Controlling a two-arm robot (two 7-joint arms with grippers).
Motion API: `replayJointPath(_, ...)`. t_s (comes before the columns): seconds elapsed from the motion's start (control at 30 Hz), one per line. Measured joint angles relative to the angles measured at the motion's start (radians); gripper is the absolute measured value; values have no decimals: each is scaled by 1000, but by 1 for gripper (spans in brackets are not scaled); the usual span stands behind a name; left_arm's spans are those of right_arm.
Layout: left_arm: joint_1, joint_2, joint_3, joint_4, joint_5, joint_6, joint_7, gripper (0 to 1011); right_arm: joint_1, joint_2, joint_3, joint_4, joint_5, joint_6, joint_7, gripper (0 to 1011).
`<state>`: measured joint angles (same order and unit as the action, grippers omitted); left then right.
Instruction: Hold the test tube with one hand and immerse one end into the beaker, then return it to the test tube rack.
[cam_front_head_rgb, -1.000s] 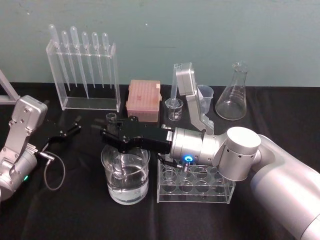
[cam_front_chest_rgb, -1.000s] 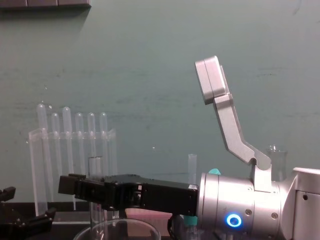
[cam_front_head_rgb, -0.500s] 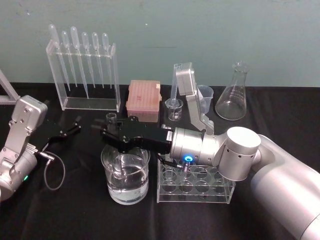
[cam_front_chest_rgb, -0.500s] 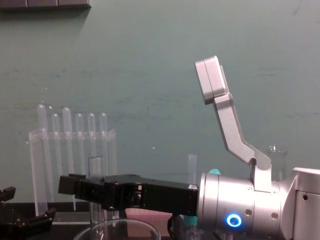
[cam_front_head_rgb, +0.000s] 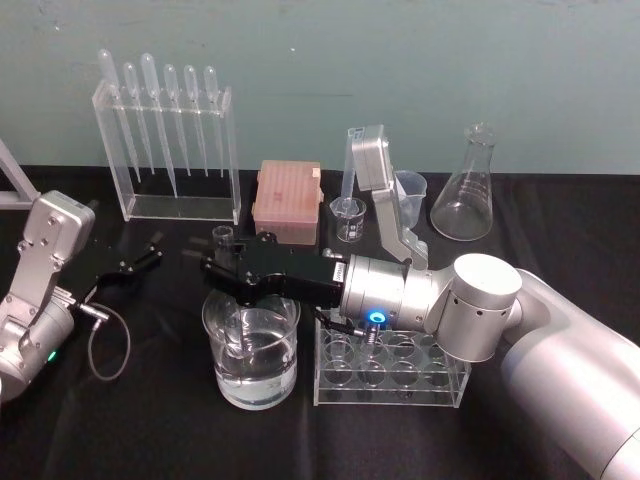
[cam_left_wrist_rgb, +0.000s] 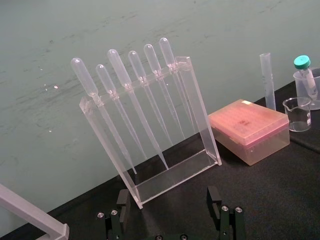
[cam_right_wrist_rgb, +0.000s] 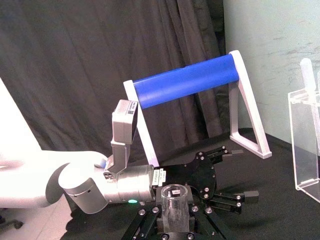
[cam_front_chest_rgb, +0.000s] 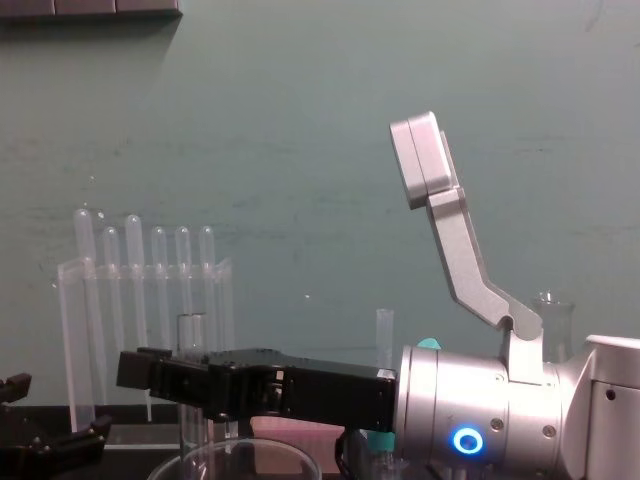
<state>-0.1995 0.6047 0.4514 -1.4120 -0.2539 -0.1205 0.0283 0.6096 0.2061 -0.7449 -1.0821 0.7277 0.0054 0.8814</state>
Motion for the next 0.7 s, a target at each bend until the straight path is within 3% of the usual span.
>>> replayJointPath(0.7, 0, 0, 0, 0, 0, 0, 0, 1000, 0, 0, 0, 0, 0, 0, 0, 192)
